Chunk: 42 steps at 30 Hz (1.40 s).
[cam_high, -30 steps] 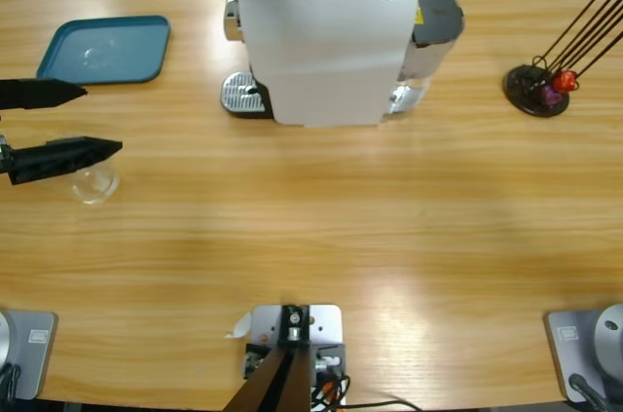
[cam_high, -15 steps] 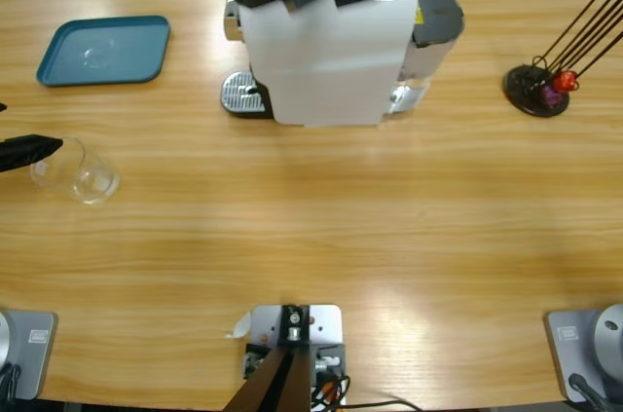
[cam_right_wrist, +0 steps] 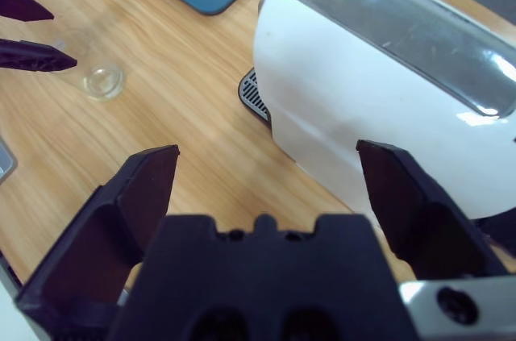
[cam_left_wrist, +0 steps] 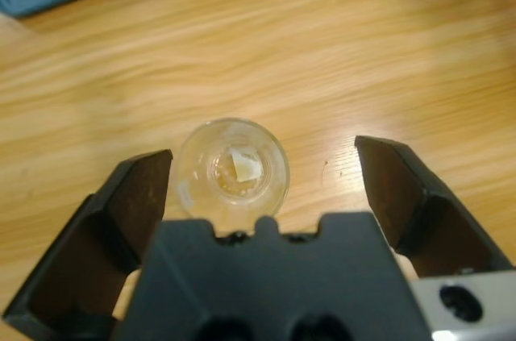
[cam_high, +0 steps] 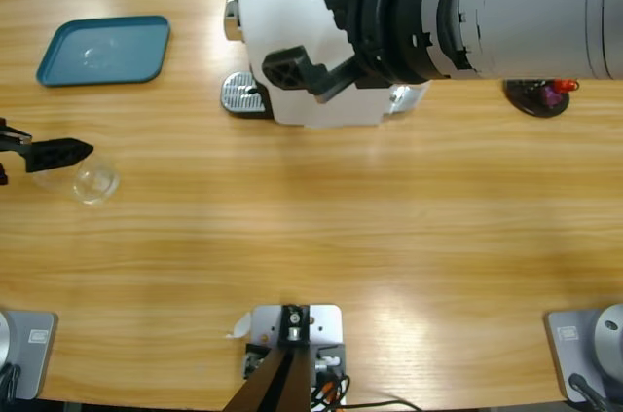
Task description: Pour coffee
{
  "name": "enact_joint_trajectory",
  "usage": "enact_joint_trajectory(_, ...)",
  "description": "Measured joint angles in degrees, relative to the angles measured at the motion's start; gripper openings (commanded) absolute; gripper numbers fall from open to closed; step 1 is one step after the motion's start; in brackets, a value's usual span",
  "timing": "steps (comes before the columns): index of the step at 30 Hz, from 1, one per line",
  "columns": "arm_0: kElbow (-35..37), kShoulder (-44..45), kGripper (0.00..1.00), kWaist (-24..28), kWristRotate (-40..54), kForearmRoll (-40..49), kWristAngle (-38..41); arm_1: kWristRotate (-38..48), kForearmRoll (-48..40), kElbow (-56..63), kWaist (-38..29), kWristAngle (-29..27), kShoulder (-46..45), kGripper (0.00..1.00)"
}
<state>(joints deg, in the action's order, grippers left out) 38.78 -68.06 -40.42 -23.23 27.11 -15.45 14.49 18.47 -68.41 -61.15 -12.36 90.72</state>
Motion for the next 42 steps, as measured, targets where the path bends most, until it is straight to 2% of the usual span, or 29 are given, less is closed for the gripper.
enact_joint_trajectory(10, 2.51, -2.28, 1.0, -0.93, -10.01, 7.5, -5.2, 0.85, -2.35, 1.29, -0.02, 0.0, 0.0, 1.0)
enact_joint_trajectory(17, 1.18, -5.35, 0.996, -0.93, -17.5, 7.22, -5.21, 1.22, -2.95, 1.93, -0.03, 0.0, 0.0, 1.0)
enact_joint_trajectory(29, -2.9, -6.27, 0.996, -2.27, -17.74, 1.19, -5.61, 0.75, -3.11, 1.16, -0.03, -0.35, -0.29, 1.0)
enact_joint_trajectory(37, -2.92, 1.8, 0.992, -2.56, -15.52, 1.16, -5.74, -1.72, 1.19, -4.59, -0.03, -0.35, -3.28, 1.0)
enact_joint_trajectory(42, -4.34, 3.75, 0.996, -3.08, -14.38, -1.51, -5.0, -2.05, 4.18, -3.13, -0.03, -0.7, -7.8, 1.0)
